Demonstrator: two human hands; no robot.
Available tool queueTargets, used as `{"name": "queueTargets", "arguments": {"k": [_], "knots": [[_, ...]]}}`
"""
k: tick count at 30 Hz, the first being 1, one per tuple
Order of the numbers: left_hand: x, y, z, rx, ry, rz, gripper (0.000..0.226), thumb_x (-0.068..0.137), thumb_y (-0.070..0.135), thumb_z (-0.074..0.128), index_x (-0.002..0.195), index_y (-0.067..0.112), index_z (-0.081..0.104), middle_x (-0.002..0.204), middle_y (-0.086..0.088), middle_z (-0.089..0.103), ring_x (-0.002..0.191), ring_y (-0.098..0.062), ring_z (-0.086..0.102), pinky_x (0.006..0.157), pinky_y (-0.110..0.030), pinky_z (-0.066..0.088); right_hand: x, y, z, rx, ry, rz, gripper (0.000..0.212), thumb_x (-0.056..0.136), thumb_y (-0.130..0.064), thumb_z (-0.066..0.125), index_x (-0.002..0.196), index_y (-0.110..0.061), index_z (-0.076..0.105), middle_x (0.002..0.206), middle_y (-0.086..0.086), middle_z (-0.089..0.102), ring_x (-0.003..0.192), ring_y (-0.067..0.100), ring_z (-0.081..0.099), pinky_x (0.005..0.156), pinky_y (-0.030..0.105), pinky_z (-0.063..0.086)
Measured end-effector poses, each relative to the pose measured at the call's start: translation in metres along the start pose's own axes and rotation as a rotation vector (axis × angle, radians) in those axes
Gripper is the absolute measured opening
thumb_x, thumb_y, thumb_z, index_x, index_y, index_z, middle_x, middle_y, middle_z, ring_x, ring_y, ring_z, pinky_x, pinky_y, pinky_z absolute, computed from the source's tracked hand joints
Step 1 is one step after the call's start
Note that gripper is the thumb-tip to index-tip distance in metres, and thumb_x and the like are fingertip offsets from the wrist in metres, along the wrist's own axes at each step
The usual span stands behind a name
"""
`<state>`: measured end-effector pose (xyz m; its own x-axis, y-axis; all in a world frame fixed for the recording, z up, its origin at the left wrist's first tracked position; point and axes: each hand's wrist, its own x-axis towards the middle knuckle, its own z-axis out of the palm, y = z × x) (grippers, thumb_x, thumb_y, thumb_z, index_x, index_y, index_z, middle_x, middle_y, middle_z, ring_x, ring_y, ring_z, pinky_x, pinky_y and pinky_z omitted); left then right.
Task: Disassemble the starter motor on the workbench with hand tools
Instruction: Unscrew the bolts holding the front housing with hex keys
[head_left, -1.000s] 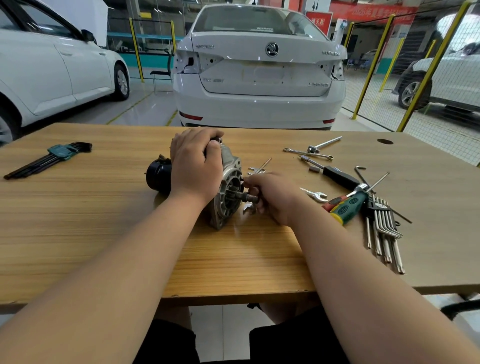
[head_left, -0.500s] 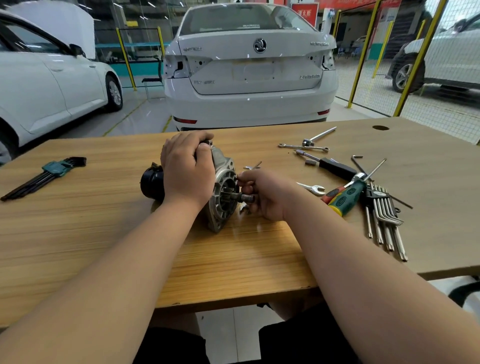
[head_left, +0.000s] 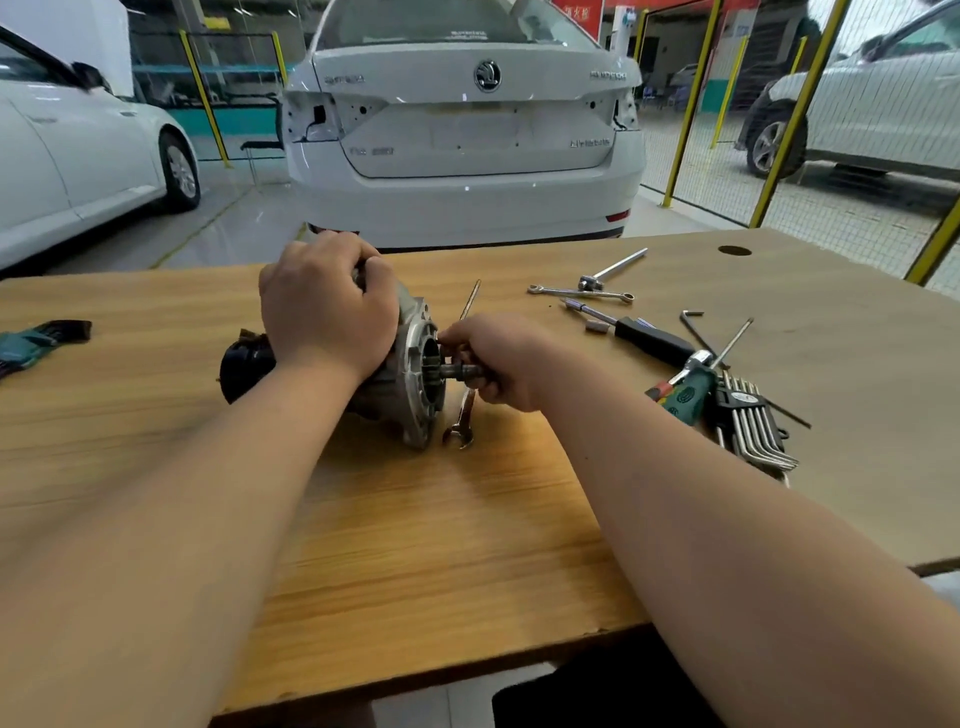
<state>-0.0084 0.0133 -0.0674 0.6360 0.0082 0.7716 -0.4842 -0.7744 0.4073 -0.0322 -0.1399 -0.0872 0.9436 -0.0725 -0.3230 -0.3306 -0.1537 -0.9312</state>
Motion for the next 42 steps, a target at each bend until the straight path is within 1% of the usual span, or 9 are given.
{"name": "queueTargets", "arguments": {"k": [8, 15, 17, 23, 26, 28, 31, 35, 42], "knots": [[0.026, -0.023, 0.031, -0.056, 0.062, 0.006, 0.029, 0.089, 0.025, 0.043, 0.082, 0.013, 0.068, 0.082, -0.004, 0.066, 0.083, -0.015, 0.043, 0.078, -0.031, 0.031, 0.038, -0.018, -0.004, 0.066, -0.041, 0.029, 0.023, 0.095, -0.027, 0.054, 0.073, -0.019, 0.052, 0.045, -0.009, 0.044, 0.037, 0.006, 0.037, 0.037, 0.016, 0.026], [0.036, -0.032, 0.043, -0.098, 0.078, 0.042, 0.03, 0.087, 0.029, 0.042, 0.079, 0.017, 0.068, 0.077, 0.007, 0.058, 0.082, -0.012, 0.042, 0.077, -0.027, 0.026, 0.058, -0.021, -0.01, 0.055, -0.057, -0.033, 0.017, 0.095, -0.025, 0.056, 0.083, -0.015, 0.063, 0.055, -0.006, 0.049, 0.047, 0.007, 0.042, 0.046, 0.021, 0.032], [0.037, -0.032, 0.042, -0.102, 0.067, 0.05, 0.028, 0.086, 0.029, 0.043, 0.079, 0.018, 0.068, 0.076, 0.01, 0.055, 0.082, -0.012, 0.042, 0.076, -0.027, 0.026, 0.059, -0.017, -0.012, -0.018, -0.048, -0.126, 0.016, 0.095, -0.026, 0.058, 0.088, -0.016, 0.068, 0.058, -0.005, 0.054, 0.051, 0.008, 0.047, 0.047, 0.023, 0.037], [0.037, -0.03, 0.039, -0.108, 0.055, 0.061, 0.028, 0.087, 0.027, 0.044, 0.081, 0.015, 0.069, 0.078, 0.007, 0.058, 0.084, -0.016, 0.047, 0.077, -0.029, 0.029, 0.05, -0.019, -0.012, -0.325, 0.046, -0.345, 0.023, 0.095, -0.033, 0.059, 0.081, -0.019, 0.071, 0.066, -0.002, 0.063, 0.062, 0.013, 0.056, 0.059, 0.031, 0.049], [0.036, -0.031, 0.039, -0.104, 0.058, 0.065, 0.028, 0.088, 0.027, 0.045, 0.083, 0.015, 0.069, 0.08, 0.005, 0.061, 0.087, -0.02, 0.051, 0.079, -0.028, 0.026, 0.046, -0.028, -0.014, -0.643, 0.108, -0.427, 0.029, 0.097, -0.034, 0.054, 0.084, -0.015, 0.071, 0.07, 0.005, 0.064, 0.06, 0.013, 0.053, 0.058, 0.029, 0.046], [0.036, -0.032, 0.039, -0.103, 0.06, 0.064, 0.028, 0.089, 0.028, 0.045, 0.084, 0.015, 0.069, 0.082, 0.002, 0.064, 0.088, -0.019, 0.05, 0.079, -0.027, 0.024, 0.045, -0.032, -0.016, -0.725, 0.125, -0.436, 0.029, 0.099, -0.031, 0.05, 0.083, -0.017, 0.07, 0.067, 0.002, 0.062, 0.056, 0.01, 0.052, 0.055, 0.026, 0.044], [0.036, -0.033, 0.04, -0.091, 0.06, 0.064, 0.028, 0.09, 0.028, 0.045, 0.085, 0.015, 0.069, 0.084, 0.001, 0.065, 0.089, -0.022, 0.051, 0.079, -0.026, 0.023, 0.047, -0.03, -0.019, -0.691, 0.092, -0.403, 0.027, 0.099, -0.031, 0.05, 0.08, -0.024, 0.067, 0.066, -0.003, 0.063, 0.049, 0.004, 0.053, 0.051, 0.025, 0.048], [0.035, -0.032, 0.04, -0.088, 0.07, 0.061, 0.028, 0.09, 0.028, 0.044, 0.085, 0.015, 0.068, 0.084, 0.001, 0.064, 0.087, -0.016, 0.047, 0.078, -0.025, 0.021, 0.052, -0.028, -0.021, -0.496, 0.019, -0.353, 0.029, 0.099, -0.03, 0.052, 0.08, -0.018, 0.07, 0.055, -0.007, 0.059, 0.049, 0.007, 0.052, 0.049, 0.023, 0.048], [0.037, -0.033, 0.042, -0.071, 0.087, 0.04, 0.028, 0.09, 0.029, 0.044, 0.084, 0.016, 0.068, 0.084, 0.001, 0.064, 0.089, -0.019, 0.049, 0.079, -0.024, 0.02, 0.056, -0.025, -0.018, -0.559, 0.043, -0.434, 0.026, 0.098, -0.033, 0.053, 0.08, -0.025, 0.07, 0.058, -0.01, 0.061, 0.052, 0.002, 0.054, 0.053, 0.02, 0.05]]}}
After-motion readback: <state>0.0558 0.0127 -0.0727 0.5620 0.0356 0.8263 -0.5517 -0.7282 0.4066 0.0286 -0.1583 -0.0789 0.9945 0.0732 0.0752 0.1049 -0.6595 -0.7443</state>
